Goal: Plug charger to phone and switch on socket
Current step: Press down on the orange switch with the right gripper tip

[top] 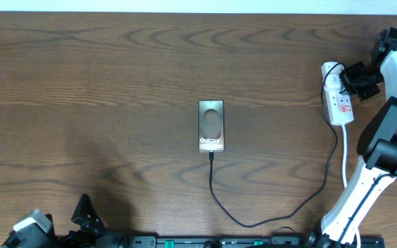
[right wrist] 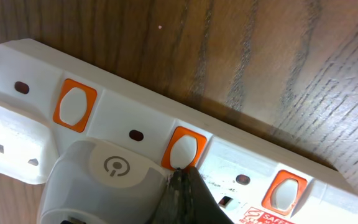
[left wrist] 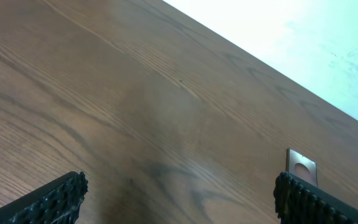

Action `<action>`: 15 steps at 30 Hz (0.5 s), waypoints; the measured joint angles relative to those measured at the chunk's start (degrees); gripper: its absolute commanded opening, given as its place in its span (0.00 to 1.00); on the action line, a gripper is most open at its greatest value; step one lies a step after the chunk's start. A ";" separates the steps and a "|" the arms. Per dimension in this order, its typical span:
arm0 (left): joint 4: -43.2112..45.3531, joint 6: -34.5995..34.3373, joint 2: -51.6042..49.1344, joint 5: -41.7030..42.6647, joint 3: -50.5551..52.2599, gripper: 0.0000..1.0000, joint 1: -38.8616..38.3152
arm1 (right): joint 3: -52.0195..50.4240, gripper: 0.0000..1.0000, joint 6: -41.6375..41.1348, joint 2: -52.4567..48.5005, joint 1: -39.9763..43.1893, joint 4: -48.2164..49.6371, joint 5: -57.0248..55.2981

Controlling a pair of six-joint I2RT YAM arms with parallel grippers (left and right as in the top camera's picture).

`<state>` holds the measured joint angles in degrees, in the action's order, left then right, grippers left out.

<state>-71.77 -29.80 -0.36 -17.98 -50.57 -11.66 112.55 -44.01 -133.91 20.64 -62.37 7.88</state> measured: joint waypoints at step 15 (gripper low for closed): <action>0.00 -0.02 0.00 0.00 0.00 0.98 0.00 | 0.90 0.01 1.57 -0.66 1.64 -1.68 4.52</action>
<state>-71.77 -29.82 -0.36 -17.98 -50.57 -11.66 113.45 -42.44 -134.56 22.28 -64.05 12.40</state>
